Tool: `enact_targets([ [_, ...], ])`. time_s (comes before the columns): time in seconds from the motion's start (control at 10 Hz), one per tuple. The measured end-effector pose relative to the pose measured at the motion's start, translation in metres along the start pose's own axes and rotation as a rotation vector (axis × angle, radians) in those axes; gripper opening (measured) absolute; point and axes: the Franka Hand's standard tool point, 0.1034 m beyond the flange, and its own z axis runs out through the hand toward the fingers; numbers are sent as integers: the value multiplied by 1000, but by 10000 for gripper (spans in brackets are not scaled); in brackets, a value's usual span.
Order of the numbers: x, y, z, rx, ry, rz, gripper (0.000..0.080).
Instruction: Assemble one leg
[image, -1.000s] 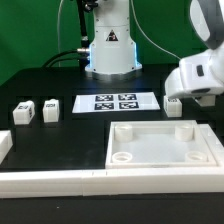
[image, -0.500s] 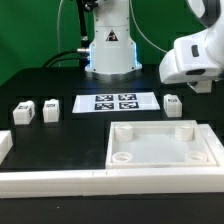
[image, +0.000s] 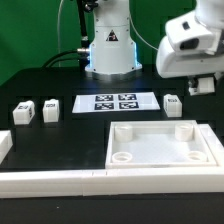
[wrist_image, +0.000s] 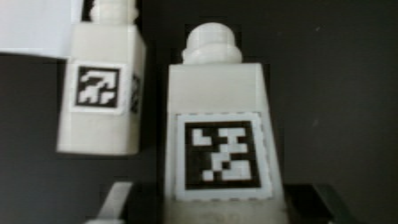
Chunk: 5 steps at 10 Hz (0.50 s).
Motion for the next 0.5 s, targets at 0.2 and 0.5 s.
enact_targets([
  [0.2, 14, 22, -31, 13, 186, -2, 292],
  [0.5, 62, 54, -72, 27, 449, -29, 292],
])
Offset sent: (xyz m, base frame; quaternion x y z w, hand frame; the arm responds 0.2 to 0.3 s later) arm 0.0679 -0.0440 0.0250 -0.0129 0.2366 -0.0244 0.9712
